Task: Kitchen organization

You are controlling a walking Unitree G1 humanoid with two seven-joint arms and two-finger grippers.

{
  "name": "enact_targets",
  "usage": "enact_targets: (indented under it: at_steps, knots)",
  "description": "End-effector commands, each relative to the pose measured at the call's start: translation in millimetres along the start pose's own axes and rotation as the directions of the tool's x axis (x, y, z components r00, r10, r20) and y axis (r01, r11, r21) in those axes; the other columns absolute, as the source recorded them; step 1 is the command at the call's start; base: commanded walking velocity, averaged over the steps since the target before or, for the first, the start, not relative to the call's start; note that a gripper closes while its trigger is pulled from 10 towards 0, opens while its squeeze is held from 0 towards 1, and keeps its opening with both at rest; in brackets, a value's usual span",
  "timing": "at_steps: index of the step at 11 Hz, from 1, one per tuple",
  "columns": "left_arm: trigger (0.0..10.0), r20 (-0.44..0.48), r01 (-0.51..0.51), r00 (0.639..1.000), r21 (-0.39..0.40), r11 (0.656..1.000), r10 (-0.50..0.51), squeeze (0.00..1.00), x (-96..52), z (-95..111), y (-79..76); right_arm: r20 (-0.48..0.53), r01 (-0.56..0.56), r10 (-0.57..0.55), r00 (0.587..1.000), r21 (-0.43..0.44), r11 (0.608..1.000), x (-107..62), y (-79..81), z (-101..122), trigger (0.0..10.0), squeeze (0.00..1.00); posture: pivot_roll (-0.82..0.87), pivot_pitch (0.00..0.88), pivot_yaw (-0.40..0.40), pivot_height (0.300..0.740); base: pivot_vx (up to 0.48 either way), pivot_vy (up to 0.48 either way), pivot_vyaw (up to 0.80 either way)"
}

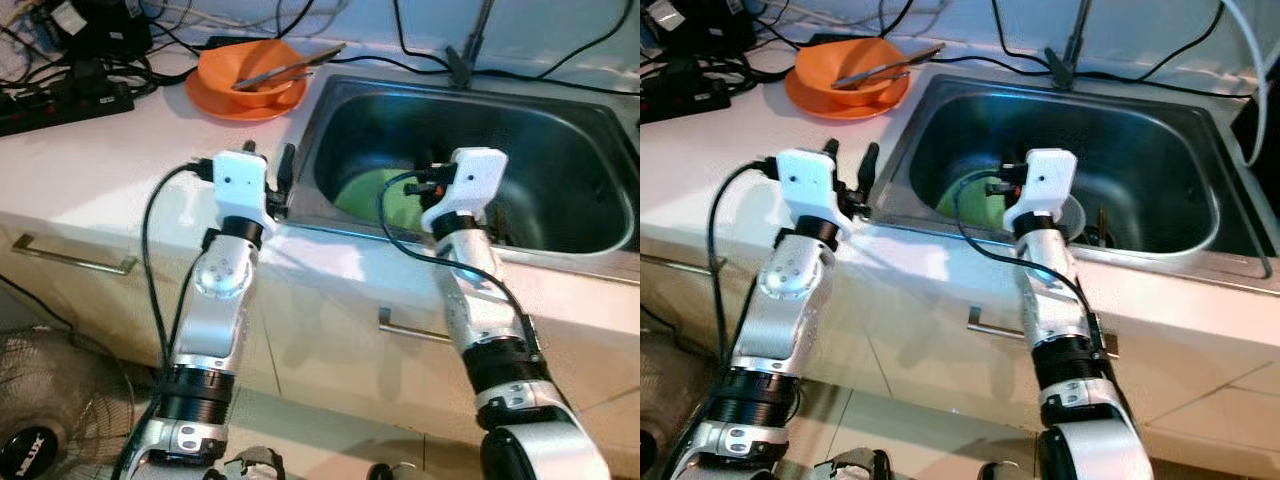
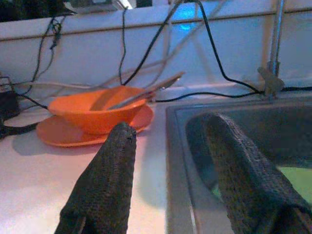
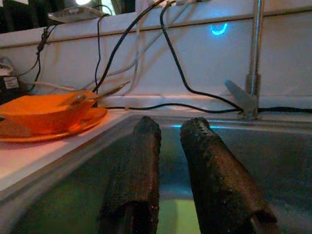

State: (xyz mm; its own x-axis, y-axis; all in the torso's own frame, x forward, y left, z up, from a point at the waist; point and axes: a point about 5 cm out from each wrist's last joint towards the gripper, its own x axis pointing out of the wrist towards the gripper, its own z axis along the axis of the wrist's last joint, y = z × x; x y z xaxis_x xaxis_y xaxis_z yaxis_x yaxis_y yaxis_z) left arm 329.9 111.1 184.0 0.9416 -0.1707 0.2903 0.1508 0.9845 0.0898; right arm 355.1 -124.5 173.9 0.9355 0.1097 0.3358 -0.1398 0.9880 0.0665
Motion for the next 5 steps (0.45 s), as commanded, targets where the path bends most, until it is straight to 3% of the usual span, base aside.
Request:
enact_targets:
  at_steps: [1,2,5]
  knots:
    - [10.0,0.013,-0.008,1.000,-0.004,1.000,0.008,0.00,3.3,1.5,-0.6,0.008,0.004,-0.004,1.000,0.033,0.999,2.4,0.0,7.2,10.0,0.00,0.08,0.081,-0.004,0.740,0.000,0.259,-0.80]
    - [10.0,0.013,-0.011,1.000,-0.001,1.000,0.011,0.00,3.0,0.7,-0.6,0.005,-0.002,0.002,1.000,0.033,0.999,2.2,1.2,8.0,10.0,0.00,0.08,0.082,-0.007,0.740,0.000,0.311,-0.80]
    - [10.0,0.020,-0.017,1.000,0.009,1.000,0.017,0.00,4.3,0.4,1.3,-0.009,0.009,-0.008,1.000,0.048,0.999,-1.1,4.1,6.8,10.0,0.00,0.07,0.077,-0.003,0.740,0.000,0.310,0.00]
